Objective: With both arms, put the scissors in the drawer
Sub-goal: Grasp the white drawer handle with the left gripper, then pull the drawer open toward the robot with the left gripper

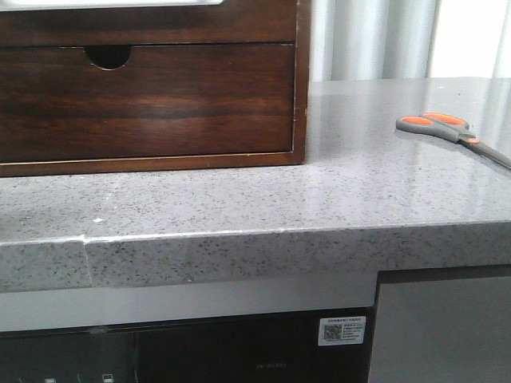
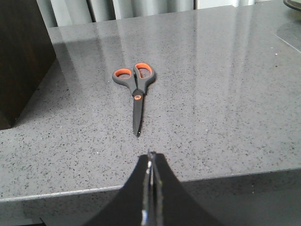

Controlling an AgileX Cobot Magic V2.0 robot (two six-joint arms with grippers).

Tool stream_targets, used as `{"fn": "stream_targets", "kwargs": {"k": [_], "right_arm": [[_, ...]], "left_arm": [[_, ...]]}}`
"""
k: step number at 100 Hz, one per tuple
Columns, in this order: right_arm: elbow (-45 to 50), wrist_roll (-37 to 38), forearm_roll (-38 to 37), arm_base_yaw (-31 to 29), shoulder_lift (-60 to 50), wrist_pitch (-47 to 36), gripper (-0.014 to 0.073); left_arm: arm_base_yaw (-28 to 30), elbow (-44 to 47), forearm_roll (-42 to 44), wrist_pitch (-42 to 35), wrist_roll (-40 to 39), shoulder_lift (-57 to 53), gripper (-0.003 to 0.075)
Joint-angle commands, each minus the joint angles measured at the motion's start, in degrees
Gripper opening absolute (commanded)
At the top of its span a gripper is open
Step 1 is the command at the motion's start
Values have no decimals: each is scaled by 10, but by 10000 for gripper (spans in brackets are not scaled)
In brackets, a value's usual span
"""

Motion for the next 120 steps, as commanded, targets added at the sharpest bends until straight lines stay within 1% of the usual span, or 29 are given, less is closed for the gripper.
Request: {"fn": "stream_targets", "kwargs": {"k": [1, 7, 16, 21, 33, 46, 54, 69, 87, 96, 101, 120], "right_arm": [[-15, 0, 0, 1, 12, -44, -66], [-15, 0, 0, 1, 12, -44, -66], [-15, 0, 0, 1, 12, -44, -66], [-15, 0, 0, 1, 12, -44, -66], [-15, 0, 0, 1, 12, -44, -66], [-15, 0, 0, 1, 12, -44, -66], [-15, 0, 0, 1, 12, -44, -66], [-15, 0, 0, 1, 12, -44, -66], [-15, 0, 0, 1, 12, -44, -66], [-15, 0, 0, 1, 12, -44, -66], [-15, 0, 0, 1, 12, -44, -66], [-15, 0, 0, 1, 12, -44, -66]], "left_arm": [[-6, -24, 11, -63, 4, 20, 386], [-11, -32, 18, -59, 4, 35, 386], [-24, -53, 30, -56, 33, 57, 386], [-32, -66, 32, -49, 35, 65, 386], [-56, -100, 32, -7, 65, 86, 386], [-78, -133, 32, 29, 65, 108, 386], [-80, -147, 32, 37, 66, 120, 385], [-80, -170, 32, 66, 91, 144, 386], [-80, -178, 32, 66, 112, 163, 379], [-80, -178, 32, 66, 127, 169, 325], [-80, -178, 32, 66, 134, 170, 278], [-80, -178, 32, 66, 141, 170, 21]]}}
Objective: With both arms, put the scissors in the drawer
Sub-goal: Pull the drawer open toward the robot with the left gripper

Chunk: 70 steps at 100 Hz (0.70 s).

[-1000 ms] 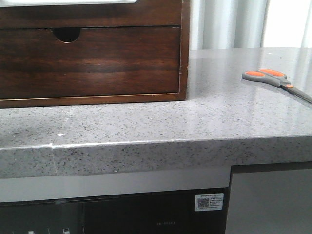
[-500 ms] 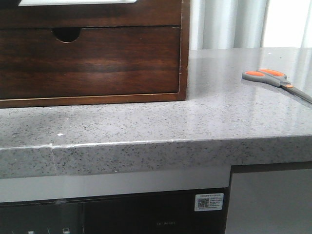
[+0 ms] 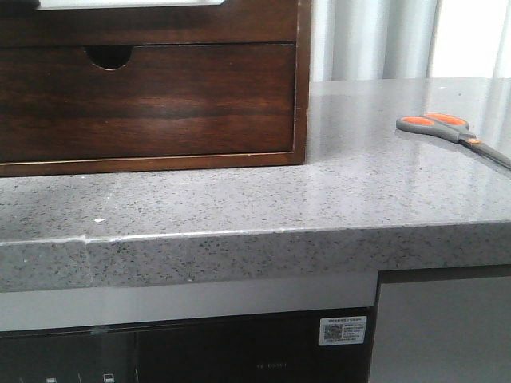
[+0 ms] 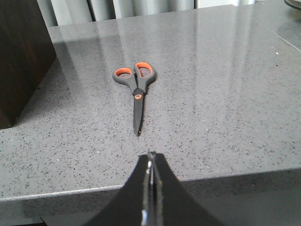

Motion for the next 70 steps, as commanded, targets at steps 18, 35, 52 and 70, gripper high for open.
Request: {"fn": "stream_targets", "kwargs": {"k": [18, 35, 52, 70], "right_arm": [[-16, 0, 0, 1, 12, -44, -66], [-16, 0, 0, 1, 12, -44, -66], [-16, 0, 0, 1, 12, -44, -66], [-16, 0, 0, 1, 12, -44, -66]], "left_arm": [[-5, -17, -19, -30, -5, -6, -19], [-5, -16, -19, -29, -7, -12, -19], [-5, -5, -19, -29, -8, -35, -19], [-5, 30, -19, -31, -8, -68, -19]]}}
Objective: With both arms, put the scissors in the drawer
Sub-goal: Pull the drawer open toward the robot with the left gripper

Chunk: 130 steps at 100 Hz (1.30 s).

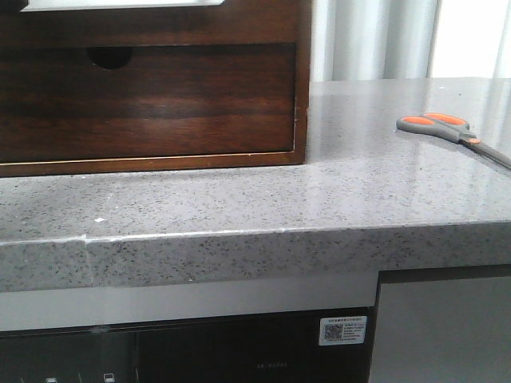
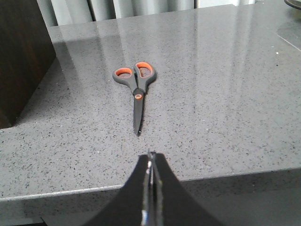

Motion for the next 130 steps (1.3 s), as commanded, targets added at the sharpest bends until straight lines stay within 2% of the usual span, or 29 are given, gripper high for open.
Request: {"fn": "stream_targets", "kwargs": {"k": [1, 43, 68, 98, 107, 122, 130], "right_arm": [[-16, 0, 0, 1, 12, -44, -66], [-16, 0, 0, 1, 12, -44, -66], [-16, 0, 0, 1, 12, -42, -66], [-16, 0, 0, 1, 12, -36, -66], [-16, 0, 0, 1, 12, -36, -66], [-16, 0, 0, 1, 12, -36, -66], [-16, 0, 0, 1, 12, -36, -66]], "left_arm": [[-5, 3, -44, -37, -35, -29, -19], [-5, 81, -44, -41, -35, -163, -19], [-5, 108, -44, -34, -64, -237, -19], [-5, 116, -43, -31, -66, -258, -7], [-5, 116, -43, -28, -66, -258, 78], [-5, 116, -35, -26, -66, -258, 297], [-5, 116, -21, -26, -68, -258, 347]]}}
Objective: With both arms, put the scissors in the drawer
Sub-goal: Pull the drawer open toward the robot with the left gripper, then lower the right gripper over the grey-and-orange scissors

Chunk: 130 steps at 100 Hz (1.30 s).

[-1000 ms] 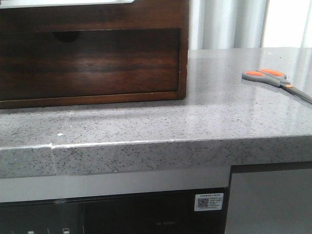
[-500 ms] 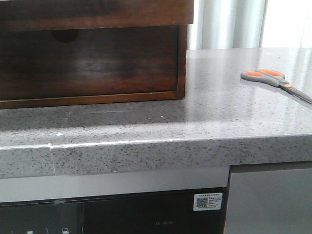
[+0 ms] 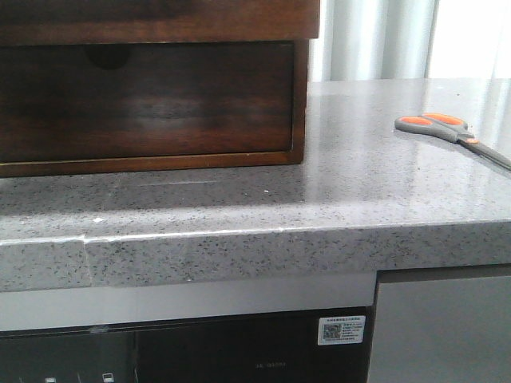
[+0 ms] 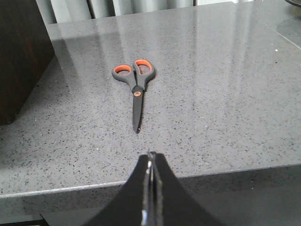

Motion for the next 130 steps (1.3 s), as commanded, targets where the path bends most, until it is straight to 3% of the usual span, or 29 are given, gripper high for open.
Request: {"fn": "stream_targets", "kwargs": {"k": [1, 14, 29, 41, 62, 82, 91, 108, 130], "right_arm": [[-16, 0, 0, 1, 11, -41, -66], [-16, 0, 0, 2, 11, -39, -66], [-16, 0, 0, 2, 11, -31, -66], [-16, 0, 0, 3, 11, -31, -66], [-21, -17, -2, 31, 23, -24, -66], [-88, -30, -4, 46, 120, -1, -59], [-127, -30, -4, 46, 176, -2, 10], [-202, -30, -4, 46, 288, 3, 258], [-330, -30, -4, 46, 459, 89, 291]], "left_arm": [[0, -22, -31, -25, -14, -2, 350], [-5, -22, 2, -37, -51, -2, 349], [-18, -22, 105, -77, -123, -2, 349], [-26, -22, 118, -93, -134, -2, 348], [-26, -22, 5, -144, -149, -6, 348], [-26, -22, -71, -169, -199, -20, 348], [-26, -22, -71, -169, -223, -32, 348], [-26, -22, -72, -164, -250, -59, 348], [-26, -23, -73, -94, -268, -121, 348]]}}
